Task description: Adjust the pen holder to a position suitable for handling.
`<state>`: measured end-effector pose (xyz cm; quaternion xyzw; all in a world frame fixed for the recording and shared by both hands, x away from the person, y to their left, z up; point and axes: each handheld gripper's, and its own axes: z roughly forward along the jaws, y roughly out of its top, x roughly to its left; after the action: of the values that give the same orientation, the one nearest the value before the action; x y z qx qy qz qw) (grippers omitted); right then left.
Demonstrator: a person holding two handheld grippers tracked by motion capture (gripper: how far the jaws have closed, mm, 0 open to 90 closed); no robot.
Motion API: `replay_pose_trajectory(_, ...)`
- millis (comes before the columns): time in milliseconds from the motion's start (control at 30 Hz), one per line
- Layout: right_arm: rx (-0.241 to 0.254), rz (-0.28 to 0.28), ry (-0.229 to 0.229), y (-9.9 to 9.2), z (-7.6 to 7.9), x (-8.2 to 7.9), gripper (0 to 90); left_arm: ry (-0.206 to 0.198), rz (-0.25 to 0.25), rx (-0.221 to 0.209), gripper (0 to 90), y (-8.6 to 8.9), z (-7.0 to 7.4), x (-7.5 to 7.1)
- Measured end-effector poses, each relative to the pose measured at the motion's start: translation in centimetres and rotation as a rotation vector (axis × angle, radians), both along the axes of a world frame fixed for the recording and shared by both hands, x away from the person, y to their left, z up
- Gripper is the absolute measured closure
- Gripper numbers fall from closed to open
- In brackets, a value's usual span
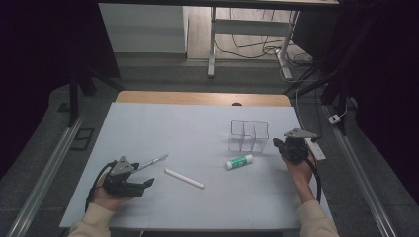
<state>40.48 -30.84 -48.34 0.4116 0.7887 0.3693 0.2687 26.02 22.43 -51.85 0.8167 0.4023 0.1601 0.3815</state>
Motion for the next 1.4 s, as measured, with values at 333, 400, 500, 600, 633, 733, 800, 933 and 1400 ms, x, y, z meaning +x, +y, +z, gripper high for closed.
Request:
replay_pose_trajectory(333, -0.005, -0.004, 0.038, 0.6, -1.1, 0.9, 88.8, 0.002, -0.005, 0.003, 19.2, 0.0, 0.0, 0.0)
replay_pose_trajectory(400, -0.015, -0.001, 0.045, 0.8, -1.3, 0.8, 88.8, 0.001, -0.005, 0.003, 19.2, 0.0, 0.0, 0.0)
replay_pose_trajectory(500, -0.018, 0.000, 0.044, 0.9, -1.4, 0.8, 88.8, 0.001, -0.004, 0.002, 19.2, 0.0, 0.0, 0.0)
replay_pose_trajectory(600, -0.025, 0.006, 0.044, 1.2, -1.7, 0.7, 88.7, 0.004, 0.000, 0.004, 19.3, 0.0, -0.1, 0.1)
replay_pose_trajectory(633, -0.025, 0.006, 0.044, 1.2, -1.7, 0.7, 88.7, 0.004, 0.000, 0.005, 19.3, 0.0, -0.1, 0.1)
replay_pose_trajectory(733, -0.048, 0.017, 0.048, 1.6, -1.9, 0.7, 88.7, 0.004, 0.000, 0.006, 19.3, 0.1, -0.1, 0.0)
replay_pose_trajectory(800, -0.065, 0.024, 0.054, 1.8, -1.9, 0.7, 88.8, 0.004, 0.001, 0.006, 19.4, 0.1, -0.1, 0.1)
replay_pose_trajectory(933, -0.066, 0.020, 0.049, 1.9, -2.0, 0.6, 88.7, 0.007, 0.006, 0.009, 19.7, 0.1, -0.1, 0.1)
replay_pose_trajectory(1400, -0.065, 0.021, 0.049, 2.4, -1.9, 0.5, 88.7, 0.009, 0.011, 0.015, 19.7, 0.1, -0.2, 0.1)
